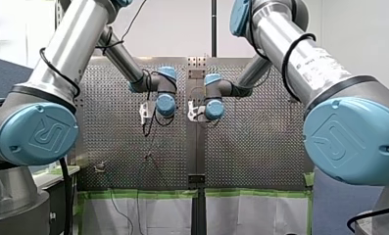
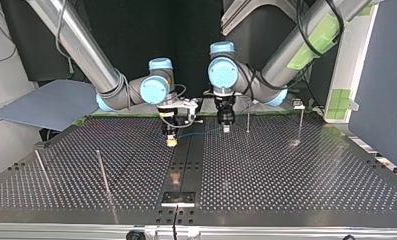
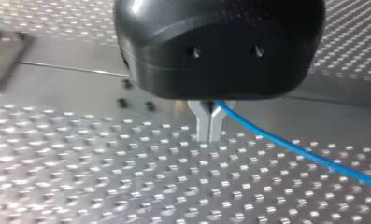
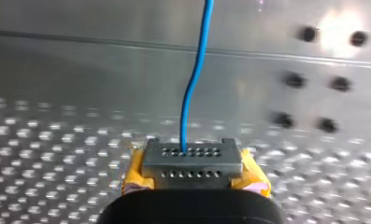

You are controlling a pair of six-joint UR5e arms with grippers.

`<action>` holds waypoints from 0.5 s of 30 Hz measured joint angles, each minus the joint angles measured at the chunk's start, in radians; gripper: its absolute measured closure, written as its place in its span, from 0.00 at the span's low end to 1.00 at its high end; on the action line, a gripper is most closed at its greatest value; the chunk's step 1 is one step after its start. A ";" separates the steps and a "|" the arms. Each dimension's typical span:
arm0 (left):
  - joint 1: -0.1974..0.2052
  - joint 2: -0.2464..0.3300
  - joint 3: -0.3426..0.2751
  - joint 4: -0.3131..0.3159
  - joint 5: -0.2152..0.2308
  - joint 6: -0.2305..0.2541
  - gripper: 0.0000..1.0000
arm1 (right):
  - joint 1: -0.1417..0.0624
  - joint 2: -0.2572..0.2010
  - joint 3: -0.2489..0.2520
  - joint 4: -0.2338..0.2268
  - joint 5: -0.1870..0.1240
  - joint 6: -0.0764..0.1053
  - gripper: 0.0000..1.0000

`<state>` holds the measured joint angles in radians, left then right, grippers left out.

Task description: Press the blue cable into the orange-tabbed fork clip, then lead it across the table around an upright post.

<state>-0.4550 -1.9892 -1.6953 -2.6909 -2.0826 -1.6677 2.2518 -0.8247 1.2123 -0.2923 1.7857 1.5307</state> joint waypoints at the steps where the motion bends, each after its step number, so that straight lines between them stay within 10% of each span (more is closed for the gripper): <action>1: 0.001 0.010 0.000 -0.002 -0.002 0.000 1.00 | 0.000 -0.007 0.000 0.000 0.000 0.001 1.00; 15: 0.001 0.132 0.058 -0.051 -0.005 -0.005 1.00 | -0.007 -0.135 -0.002 0.004 -0.002 0.010 1.00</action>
<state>-0.4536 -1.8576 -1.6369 -2.7415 -2.0877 -1.6732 2.2445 -0.9600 1.2108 -0.2881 1.7833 1.5410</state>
